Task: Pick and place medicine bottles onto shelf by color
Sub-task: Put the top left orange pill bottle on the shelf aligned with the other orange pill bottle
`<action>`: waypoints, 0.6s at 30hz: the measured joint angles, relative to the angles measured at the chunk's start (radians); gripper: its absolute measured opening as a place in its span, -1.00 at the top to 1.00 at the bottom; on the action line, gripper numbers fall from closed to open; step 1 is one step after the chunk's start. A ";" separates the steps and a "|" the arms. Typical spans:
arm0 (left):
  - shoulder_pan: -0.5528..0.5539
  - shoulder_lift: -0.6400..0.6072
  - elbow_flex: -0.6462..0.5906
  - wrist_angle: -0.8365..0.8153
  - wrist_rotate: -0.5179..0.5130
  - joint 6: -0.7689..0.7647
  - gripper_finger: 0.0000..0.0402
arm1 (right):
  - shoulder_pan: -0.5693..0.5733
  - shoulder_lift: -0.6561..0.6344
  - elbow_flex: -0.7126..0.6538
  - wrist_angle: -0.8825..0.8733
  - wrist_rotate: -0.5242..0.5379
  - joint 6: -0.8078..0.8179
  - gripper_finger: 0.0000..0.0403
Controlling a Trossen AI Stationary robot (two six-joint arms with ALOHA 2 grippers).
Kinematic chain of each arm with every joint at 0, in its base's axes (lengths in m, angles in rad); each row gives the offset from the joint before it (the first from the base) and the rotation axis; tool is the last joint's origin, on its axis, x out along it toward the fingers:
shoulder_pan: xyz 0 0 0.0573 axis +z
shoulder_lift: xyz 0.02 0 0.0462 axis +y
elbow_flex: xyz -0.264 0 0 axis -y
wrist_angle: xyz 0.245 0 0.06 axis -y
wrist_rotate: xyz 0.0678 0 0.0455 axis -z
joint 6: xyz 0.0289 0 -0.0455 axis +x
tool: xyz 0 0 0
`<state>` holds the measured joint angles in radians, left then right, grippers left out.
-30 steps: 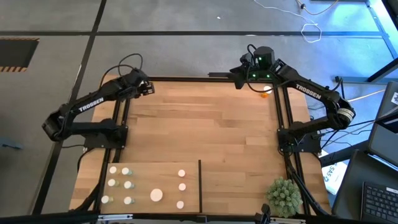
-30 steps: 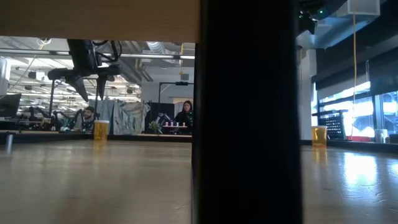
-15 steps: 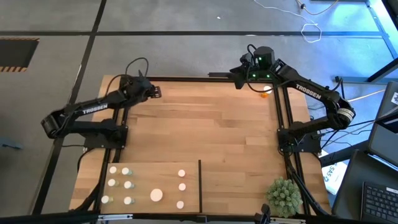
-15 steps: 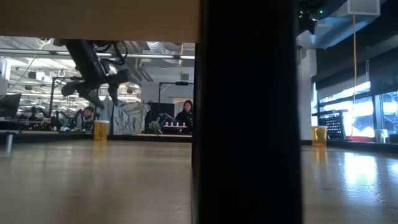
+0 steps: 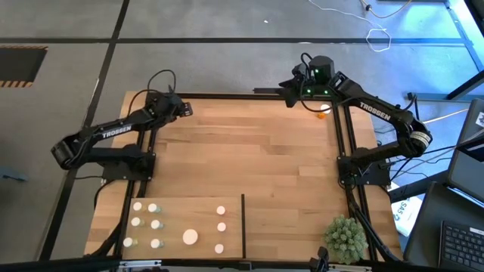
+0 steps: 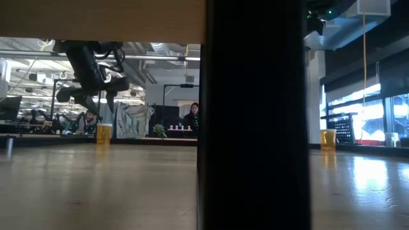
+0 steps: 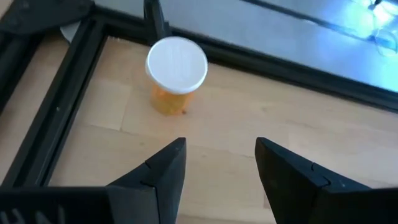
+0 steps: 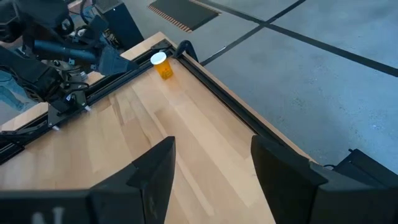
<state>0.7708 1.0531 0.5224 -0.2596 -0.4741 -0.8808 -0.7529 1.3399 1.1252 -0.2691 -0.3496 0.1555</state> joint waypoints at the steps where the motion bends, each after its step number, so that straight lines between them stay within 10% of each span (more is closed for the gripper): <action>1: 0.007 0.006 0.000 -0.001 0.008 0.000 0.07 | 0.000 0.000 0.000 0.000 0.000 0.000 -0.06; 10: -0.003 0.061 0.000 -0.001 0.006 0.026 0.07 | 0.000 0.000 0.000 0.001 0.000 -0.004 -0.06; 18: -0.100 0.081 0.000 -0.006 -0.197 0.005 0.07 | 0.000 0.000 0.000 0.003 -0.001 -0.005 -0.06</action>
<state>0.6705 1.1339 0.5224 -0.2659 -0.6716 -0.8756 -0.7530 1.3399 1.1252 -0.2661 -0.3502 0.1507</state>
